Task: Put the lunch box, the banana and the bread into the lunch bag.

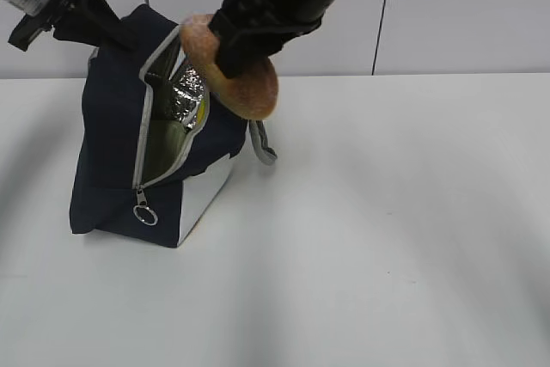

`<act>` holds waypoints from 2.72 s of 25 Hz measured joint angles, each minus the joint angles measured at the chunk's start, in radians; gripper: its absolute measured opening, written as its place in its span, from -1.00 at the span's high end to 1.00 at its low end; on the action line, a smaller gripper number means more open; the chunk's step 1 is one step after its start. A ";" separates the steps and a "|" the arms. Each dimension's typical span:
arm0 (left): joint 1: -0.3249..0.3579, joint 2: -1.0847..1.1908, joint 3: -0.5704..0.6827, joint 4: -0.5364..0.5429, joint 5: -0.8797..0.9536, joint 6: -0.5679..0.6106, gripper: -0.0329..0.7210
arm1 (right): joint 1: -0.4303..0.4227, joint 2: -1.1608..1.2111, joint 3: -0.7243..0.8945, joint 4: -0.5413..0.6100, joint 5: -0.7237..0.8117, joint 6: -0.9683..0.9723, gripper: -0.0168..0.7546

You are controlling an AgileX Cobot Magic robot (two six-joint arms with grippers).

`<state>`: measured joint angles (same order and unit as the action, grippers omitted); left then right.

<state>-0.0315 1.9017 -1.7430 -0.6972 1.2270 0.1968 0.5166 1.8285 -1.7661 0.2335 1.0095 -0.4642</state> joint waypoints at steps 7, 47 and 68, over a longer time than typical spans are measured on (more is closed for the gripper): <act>0.000 0.000 0.000 -0.003 0.000 0.000 0.92 | 0.000 0.116 0.000 0.202 -0.219 0.008 0.15; 0.000 0.000 0.000 -0.008 0.000 0.008 0.92 | -0.175 0.296 -0.295 0.157 0.144 0.247 -0.14; 0.000 0.000 0.000 -0.008 0.000 0.016 0.92 | -0.176 0.437 -0.295 0.395 0.110 0.192 0.96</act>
<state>-0.0315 1.9017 -1.7430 -0.7051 1.2270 0.2125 0.3403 2.2651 -2.0611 0.6283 1.1197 -0.2720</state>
